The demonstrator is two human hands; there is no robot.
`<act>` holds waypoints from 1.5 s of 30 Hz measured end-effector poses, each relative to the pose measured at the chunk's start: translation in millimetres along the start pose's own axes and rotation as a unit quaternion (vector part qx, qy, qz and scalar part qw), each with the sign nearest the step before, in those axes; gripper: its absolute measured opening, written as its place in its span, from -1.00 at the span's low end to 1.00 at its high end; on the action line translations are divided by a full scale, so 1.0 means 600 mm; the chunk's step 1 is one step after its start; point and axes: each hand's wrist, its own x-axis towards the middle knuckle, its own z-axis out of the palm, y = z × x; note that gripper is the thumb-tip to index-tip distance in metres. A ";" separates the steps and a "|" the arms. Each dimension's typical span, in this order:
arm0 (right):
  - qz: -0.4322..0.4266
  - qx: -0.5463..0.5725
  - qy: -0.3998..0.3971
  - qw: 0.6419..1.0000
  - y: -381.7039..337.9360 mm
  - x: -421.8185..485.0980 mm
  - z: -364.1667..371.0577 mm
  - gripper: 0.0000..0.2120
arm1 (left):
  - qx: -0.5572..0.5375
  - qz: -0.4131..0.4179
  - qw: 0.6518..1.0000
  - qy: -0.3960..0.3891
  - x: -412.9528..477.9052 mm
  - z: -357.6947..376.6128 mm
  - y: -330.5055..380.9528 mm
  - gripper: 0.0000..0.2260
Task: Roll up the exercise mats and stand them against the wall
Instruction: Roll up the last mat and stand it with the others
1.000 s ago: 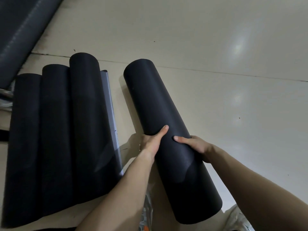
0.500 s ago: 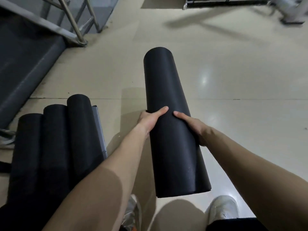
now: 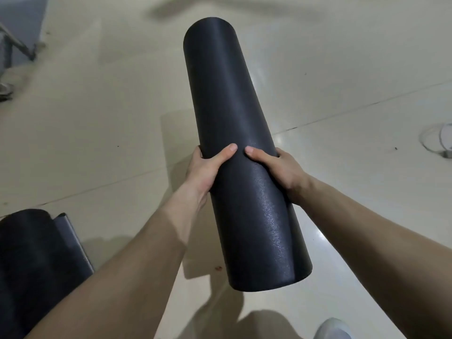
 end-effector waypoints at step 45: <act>-0.014 0.613 0.700 0.367 -0.074 -1.144 -0.185 -0.32 | 0.570 -0.060 0.370 -0.731 -1.020 0.724 0.153 -0.30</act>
